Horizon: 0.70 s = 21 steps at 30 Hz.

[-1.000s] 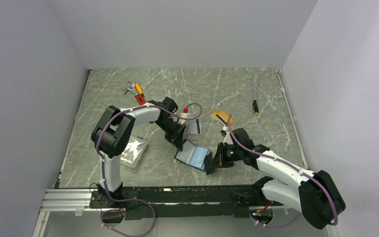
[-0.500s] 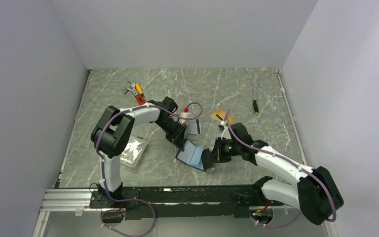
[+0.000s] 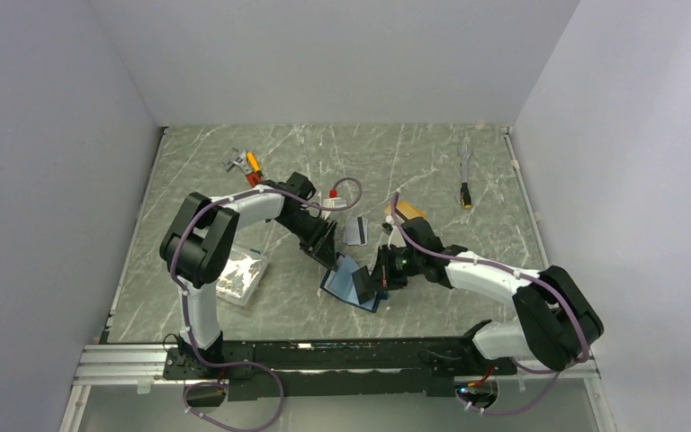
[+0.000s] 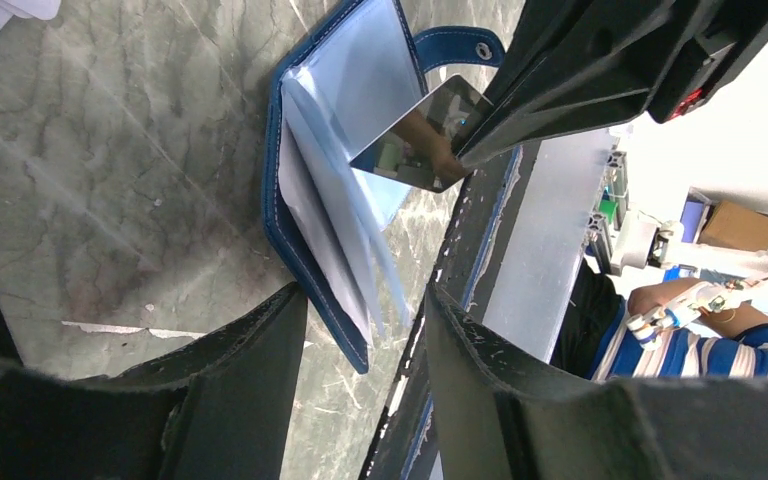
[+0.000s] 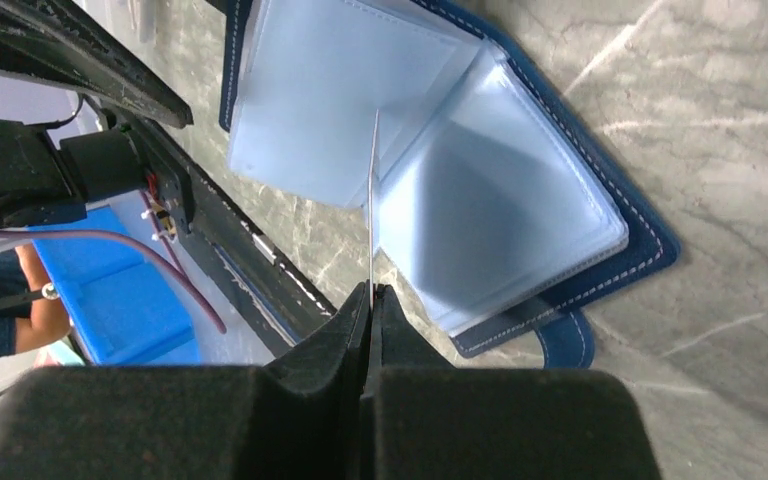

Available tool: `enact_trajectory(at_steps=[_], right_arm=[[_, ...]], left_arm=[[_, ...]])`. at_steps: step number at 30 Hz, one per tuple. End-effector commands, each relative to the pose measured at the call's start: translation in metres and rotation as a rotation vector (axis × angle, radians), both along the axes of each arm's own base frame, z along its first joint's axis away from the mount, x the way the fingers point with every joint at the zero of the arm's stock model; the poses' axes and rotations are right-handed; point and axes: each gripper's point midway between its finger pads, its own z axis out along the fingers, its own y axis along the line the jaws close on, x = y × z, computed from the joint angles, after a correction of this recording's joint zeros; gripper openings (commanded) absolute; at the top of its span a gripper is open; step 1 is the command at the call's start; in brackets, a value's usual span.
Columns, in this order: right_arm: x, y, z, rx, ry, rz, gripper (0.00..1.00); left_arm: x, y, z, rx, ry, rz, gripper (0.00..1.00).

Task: Put the credit cards into the card holder
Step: Insert the credit card into the card holder.

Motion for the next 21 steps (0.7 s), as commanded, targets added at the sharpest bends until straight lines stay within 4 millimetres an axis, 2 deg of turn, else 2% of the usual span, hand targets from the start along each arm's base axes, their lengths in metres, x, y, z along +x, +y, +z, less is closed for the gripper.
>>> enact_trajectory(at_steps=[1,6,8,10,13,17,21], right_arm=[[0.021,0.020,0.022,0.080,-0.078,0.022,0.00],[0.027,0.026,0.019,0.079,-0.068,0.036,0.00],[0.027,0.027,0.017,0.079,-0.060,0.041,0.00],[0.026,0.027,0.014,0.074,-0.053,0.044,0.00],[0.022,0.024,0.010,0.066,-0.043,0.045,0.00],[0.013,0.019,0.002,0.056,-0.024,0.048,0.00],[0.009,0.015,-0.002,0.053,-0.017,0.054,0.00]], left_arm=[[0.001,-0.002,0.018,-0.080,0.002,0.000,0.53],[0.002,0.003,0.010,-0.045,-0.012,0.013,0.49],[0.004,0.005,0.003,-0.013,-0.025,0.021,0.37],[0.006,0.009,-0.005,0.035,-0.038,0.034,0.20],[0.005,0.013,-0.016,0.093,-0.065,0.030,0.08],[-0.004,0.015,-0.024,0.139,-0.086,0.022,0.02],[-0.010,0.016,-0.028,0.146,-0.095,0.045,0.03]])
